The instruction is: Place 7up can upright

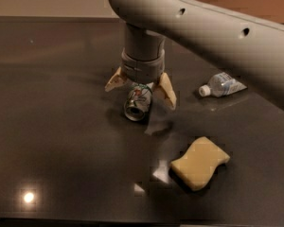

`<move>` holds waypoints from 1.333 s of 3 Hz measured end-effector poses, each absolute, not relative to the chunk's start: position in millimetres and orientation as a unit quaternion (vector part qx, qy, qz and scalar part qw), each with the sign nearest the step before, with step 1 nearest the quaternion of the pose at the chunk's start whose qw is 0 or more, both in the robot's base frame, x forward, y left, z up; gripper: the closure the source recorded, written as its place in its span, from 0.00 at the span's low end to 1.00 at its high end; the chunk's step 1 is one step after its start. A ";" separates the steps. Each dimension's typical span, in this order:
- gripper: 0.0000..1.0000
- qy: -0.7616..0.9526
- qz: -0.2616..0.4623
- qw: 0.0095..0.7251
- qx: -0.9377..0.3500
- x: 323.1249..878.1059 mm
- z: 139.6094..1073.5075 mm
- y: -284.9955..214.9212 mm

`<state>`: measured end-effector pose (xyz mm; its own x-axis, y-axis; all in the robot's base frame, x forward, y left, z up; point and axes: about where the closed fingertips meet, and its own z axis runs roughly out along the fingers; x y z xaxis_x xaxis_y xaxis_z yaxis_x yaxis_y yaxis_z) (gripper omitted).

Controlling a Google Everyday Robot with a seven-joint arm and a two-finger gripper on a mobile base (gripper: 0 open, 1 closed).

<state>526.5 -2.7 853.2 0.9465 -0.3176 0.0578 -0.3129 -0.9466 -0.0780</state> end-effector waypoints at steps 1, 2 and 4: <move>0.18 0.146 -0.036 0.021 -0.988 526.6 847.7 -5.0; 0.40 0.142 -0.034 0.011 -0.989 526.1 847.0 -3.7; 0.86 0.190 -0.014 0.026 -0.981 520.5 863.5 1.9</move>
Offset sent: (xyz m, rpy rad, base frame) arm -0.0046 -0.0025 -0.0066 -0.0882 0.0344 0.0441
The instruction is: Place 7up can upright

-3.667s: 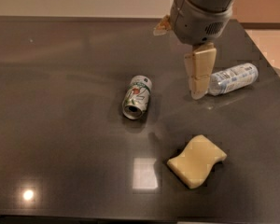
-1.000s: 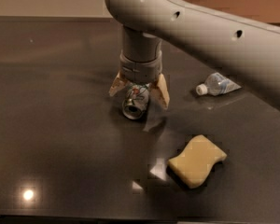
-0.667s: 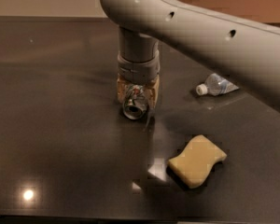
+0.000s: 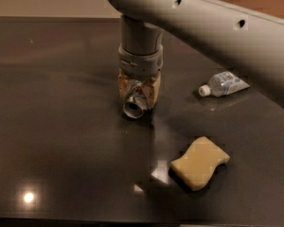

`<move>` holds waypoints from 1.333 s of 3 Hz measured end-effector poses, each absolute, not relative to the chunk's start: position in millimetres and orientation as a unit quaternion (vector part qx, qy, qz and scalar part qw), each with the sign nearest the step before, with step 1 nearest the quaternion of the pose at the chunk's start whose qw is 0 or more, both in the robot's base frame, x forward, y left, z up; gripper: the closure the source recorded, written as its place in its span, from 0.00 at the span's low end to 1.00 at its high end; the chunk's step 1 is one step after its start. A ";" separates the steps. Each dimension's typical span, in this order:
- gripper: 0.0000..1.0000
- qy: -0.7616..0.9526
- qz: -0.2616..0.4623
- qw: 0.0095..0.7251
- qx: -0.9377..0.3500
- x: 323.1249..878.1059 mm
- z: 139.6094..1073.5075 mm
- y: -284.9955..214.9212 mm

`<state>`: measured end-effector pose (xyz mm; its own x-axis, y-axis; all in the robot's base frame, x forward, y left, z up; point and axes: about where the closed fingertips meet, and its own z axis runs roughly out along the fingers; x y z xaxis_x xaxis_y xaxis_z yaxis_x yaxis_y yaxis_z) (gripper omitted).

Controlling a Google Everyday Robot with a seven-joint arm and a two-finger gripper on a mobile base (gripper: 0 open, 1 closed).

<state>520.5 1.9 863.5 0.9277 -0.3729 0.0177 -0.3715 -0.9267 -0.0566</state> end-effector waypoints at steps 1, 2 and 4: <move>1.00 0.249 0.025 0.070 -0.966 510.1 888.4 1.9; 1.00 0.312 0.083 0.110 -0.940 499.9 912.2 3.3; 1.00 0.438 0.240 0.202 -0.843 498.3 944.6 4.6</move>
Offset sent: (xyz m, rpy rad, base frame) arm -0.0488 -0.0095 0.0855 0.2840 0.3755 -0.4307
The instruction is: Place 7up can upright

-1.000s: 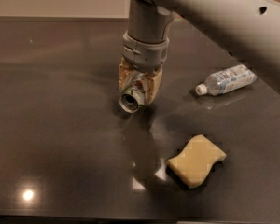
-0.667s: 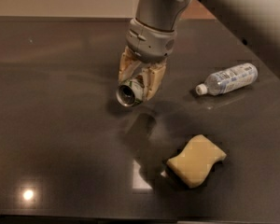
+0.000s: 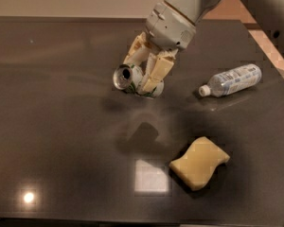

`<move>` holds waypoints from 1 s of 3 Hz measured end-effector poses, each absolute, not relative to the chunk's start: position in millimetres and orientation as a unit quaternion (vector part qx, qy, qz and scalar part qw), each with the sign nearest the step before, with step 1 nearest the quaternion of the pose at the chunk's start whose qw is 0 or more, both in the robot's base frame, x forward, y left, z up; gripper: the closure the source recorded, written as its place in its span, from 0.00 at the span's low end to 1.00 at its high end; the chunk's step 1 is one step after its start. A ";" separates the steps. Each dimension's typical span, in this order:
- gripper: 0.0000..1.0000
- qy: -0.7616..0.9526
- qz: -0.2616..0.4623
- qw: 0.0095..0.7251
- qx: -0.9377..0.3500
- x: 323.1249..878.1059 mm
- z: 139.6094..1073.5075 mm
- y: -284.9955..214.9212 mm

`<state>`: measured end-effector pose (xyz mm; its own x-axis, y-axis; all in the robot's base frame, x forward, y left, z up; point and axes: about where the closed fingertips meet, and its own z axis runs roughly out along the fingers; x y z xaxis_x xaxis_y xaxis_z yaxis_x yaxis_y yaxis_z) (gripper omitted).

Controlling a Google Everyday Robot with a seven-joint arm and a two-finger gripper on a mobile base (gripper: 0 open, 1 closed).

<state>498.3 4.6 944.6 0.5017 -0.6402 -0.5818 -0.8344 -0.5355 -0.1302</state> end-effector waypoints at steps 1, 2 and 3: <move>1.00 0.479 0.321 0.245 -0.779 489.9 951.1 2.7; 1.00 0.499 0.383 0.272 -0.729 481.7 945.4 -4.3; 1.00 0.496 0.431 0.303 -0.690 476.4 938.5 -11.4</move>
Offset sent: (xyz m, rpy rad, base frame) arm -0.0331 -0.0314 -0.0074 0.3856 0.4371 -0.2442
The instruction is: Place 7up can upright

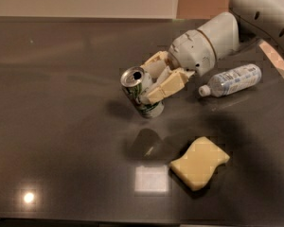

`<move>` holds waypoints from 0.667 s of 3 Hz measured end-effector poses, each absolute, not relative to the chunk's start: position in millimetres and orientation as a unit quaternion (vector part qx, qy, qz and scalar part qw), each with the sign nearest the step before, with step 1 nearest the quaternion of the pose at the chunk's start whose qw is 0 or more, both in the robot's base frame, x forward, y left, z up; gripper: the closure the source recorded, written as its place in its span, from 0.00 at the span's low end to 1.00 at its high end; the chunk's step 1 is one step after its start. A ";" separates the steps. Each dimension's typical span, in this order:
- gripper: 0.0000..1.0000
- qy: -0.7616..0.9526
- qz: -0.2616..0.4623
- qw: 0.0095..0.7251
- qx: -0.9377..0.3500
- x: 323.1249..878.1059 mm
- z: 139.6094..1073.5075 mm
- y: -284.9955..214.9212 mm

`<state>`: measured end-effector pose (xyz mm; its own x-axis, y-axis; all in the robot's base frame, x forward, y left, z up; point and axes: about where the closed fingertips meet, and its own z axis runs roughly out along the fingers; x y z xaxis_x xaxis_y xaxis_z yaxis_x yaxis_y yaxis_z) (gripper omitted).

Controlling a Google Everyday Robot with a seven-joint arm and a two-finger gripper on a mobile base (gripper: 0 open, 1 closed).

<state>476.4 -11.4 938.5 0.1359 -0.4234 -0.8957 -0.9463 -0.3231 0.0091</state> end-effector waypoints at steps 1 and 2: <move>1.00 0.473 0.469 0.333 -0.667 474.6 933.8 -12.6; 0.83 0.455 0.488 0.360 -0.652 473.2 929.6 -15.1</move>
Offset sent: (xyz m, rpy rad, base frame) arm -0.0070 -0.0143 -0.0147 0.2901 0.0326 0.0044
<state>473.2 -15.1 929.6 0.1093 -0.2420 -0.9641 -0.9450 -0.3262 -0.0252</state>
